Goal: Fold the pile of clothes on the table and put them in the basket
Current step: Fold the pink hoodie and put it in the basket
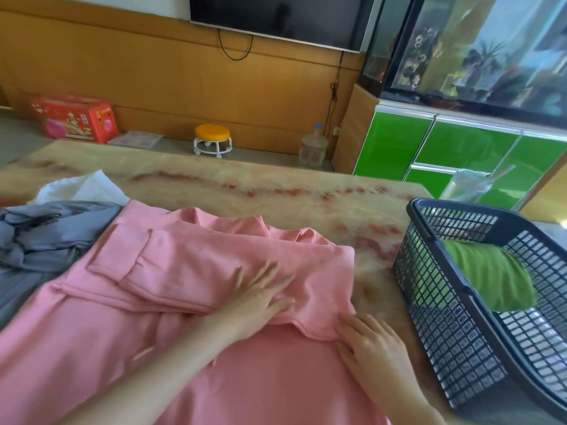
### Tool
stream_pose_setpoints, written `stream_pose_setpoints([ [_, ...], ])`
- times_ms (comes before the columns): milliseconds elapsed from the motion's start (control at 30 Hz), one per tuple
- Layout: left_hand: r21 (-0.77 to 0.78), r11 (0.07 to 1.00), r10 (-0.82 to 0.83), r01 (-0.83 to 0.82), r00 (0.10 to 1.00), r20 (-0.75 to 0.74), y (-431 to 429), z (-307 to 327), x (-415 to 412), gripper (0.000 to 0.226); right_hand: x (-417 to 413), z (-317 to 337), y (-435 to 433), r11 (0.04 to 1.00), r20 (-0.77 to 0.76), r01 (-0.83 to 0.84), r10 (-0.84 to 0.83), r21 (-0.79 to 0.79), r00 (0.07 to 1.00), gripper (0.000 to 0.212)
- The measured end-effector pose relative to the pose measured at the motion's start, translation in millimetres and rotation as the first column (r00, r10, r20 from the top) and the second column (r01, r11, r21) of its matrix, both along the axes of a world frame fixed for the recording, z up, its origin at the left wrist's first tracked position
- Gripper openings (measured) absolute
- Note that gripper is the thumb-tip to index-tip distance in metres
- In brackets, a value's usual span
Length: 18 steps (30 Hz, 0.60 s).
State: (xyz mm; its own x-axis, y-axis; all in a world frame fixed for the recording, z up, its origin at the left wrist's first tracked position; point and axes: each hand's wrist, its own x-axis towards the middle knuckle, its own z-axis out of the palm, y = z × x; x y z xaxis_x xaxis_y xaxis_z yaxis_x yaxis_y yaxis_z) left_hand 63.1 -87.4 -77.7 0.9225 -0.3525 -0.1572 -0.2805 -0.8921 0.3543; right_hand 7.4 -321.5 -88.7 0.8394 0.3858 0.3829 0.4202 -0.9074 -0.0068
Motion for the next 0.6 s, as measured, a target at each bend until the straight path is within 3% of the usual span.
stream_pose_setpoints([
  [100,0.04,0.999,0.005,-0.006,1.0,0.012,-2.9,-0.3,-0.8,0.095,-5.7,7.0,-16.1,0.994,0.086,0.103,-0.106,0.046,0.991,0.028],
  [167,0.064,0.998,0.0,-0.002,1.0,0.024,-7.6,-1.9,-0.2,0.1,-12.0,9.1,-22.6,0.981,0.13,0.175,-0.184,0.08,0.974,0.029],
  [300,0.154,0.987,-0.045,0.038,0.998,0.038,-15.4,-9.8,3.9,0.11,-16.1,-3.2,-21.6,0.97,0.023,0.244,-0.244,0.015,0.969,0.012],
  [333,0.164,0.986,-0.045,0.04,0.999,0.029,-16.2,-9.5,4.8,0.107,-16.4,-4.6,-21.5,0.968,0.004,0.25,-0.251,0.031,0.968,0.016],
  [367,0.16,0.987,-0.038,0.035,0.999,0.018,-16.8,-7.7,5.3,0.103,-15.2,-3.5,-22.0,0.967,-0.018,0.25,-0.249,0.051,0.968,0.034],
  [433,0.141,0.99,-0.032,0.03,0.999,0.011,-17.5,-2.2,5.3,0.096,-10.4,1.6,-22.7,0.981,-0.038,0.193,-0.192,0.028,0.981,0.075],
  [467,0.144,0.989,-0.039,0.037,0.999,0.014,-18.2,-1.4,4.7,0.095,-7.6,0.7,-21.3,0.994,-0.011,0.109,-0.109,0.011,0.994,0.076],
  [533,0.173,0.984,-0.057,0.052,0.998,0.026,-18.0,-5.4,3.0,0.092,-2.8,-6.6,-15.5,0.999,0.026,-0.049,0.049,-0.023,0.998,0.057],
  [600,0.203,0.977,-0.072,0.06,0.996,0.051,-19.1,-10.1,0.6,0.089,-3.4,-15.3,-13.5,1.0,0.007,-0.028,0.028,-0.009,1.0,0.048],
])
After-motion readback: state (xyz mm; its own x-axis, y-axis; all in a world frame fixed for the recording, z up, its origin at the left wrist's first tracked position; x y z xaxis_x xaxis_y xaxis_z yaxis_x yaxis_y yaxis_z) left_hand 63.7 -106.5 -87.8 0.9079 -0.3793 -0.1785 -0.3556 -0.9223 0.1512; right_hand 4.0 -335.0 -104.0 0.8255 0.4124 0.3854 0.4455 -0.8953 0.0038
